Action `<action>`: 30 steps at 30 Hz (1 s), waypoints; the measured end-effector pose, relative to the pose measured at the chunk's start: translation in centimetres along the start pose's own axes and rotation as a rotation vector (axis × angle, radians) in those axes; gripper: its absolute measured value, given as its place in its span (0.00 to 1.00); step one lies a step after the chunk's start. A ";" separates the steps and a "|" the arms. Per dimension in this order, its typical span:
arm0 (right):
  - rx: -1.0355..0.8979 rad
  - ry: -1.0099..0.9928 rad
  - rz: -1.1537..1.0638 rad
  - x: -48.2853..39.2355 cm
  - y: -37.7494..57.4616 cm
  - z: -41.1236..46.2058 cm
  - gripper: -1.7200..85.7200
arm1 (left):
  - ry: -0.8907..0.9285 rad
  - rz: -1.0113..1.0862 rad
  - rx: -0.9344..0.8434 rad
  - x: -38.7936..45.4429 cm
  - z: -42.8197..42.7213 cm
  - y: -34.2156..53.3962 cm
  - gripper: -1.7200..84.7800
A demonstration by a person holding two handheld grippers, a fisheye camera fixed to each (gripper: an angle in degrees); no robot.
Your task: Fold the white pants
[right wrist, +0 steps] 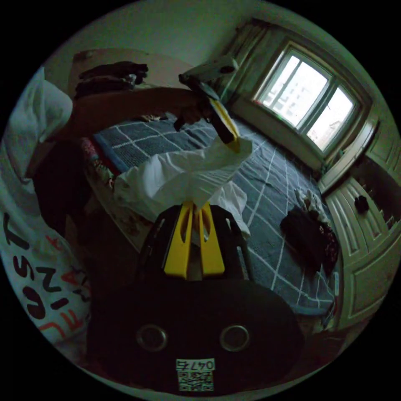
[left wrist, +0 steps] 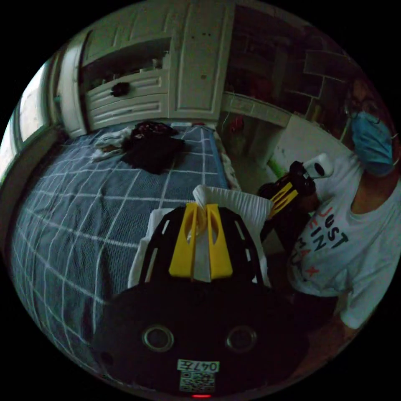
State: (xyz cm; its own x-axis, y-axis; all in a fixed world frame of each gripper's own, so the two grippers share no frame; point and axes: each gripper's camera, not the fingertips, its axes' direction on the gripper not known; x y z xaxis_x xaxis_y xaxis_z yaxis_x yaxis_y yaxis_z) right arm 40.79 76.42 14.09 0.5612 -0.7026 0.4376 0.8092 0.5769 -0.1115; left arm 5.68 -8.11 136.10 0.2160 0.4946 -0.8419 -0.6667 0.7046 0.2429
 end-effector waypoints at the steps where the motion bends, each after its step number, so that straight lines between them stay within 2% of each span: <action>1: -0.038 0.010 0.030 -0.4 0.3 0.2 0.02 | 0.037 0.035 -0.009 -0.3 0.5 -0.7 0.06; 3: -0.084 -0.002 0.094 -0.5 1.1 0.3 0.02 | 0.233 0.141 -0.099 -2.3 3.8 -3.8 0.06; 6: -0.107 -0.079 0.211 -0.2 2.6 0.3 0.03 | 0.391 0.203 -0.300 -4.3 9.7 -7.4 0.08; 9: -0.126 -0.109 0.251 -1.0 3.3 0.3 0.03 | 0.397 0.262 -0.489 -4.6 14.8 -9.2 0.10; 14: -0.091 -0.133 0.282 -2.4 4.7 -0.4 0.03 | 0.369 0.366 -0.626 -3.5 18.7 -10.3 0.15; 18: -0.035 -0.142 0.317 -2.9 5.7 -1.2 0.06 | 0.449 0.274 -0.714 -5.3 21.1 -10.5 0.19; 21: -0.028 -0.097 0.333 -3.5 6.0 -1.8 0.09 | 0.531 0.210 -0.825 -6.3 22.6 -9.4 0.18; 24: -0.028 -0.044 0.361 -4.2 6.2 -2.3 0.09 | 0.564 0.246 -0.798 -6.3 21.9 -8.7 0.11; 28: -0.065 -0.067 0.343 -5.3 6.4 -2.2 0.05 | 0.525 0.247 -0.726 -6.7 19.4 -7.9 0.08; 30: -0.054 -0.097 0.346 -5.4 6.4 -2.6 0.03 | 0.502 0.213 -0.636 -7.0 16.2 -7.2 0.07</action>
State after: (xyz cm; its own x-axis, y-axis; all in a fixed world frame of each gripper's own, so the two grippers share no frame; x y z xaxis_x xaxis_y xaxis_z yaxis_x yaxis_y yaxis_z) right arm 43.39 82.80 8.73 0.7865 -0.4254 0.4477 0.5837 0.7488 -0.3139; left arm 20.51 -8.37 148.09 -0.2032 0.1932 -0.9599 -0.9651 0.1258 0.2296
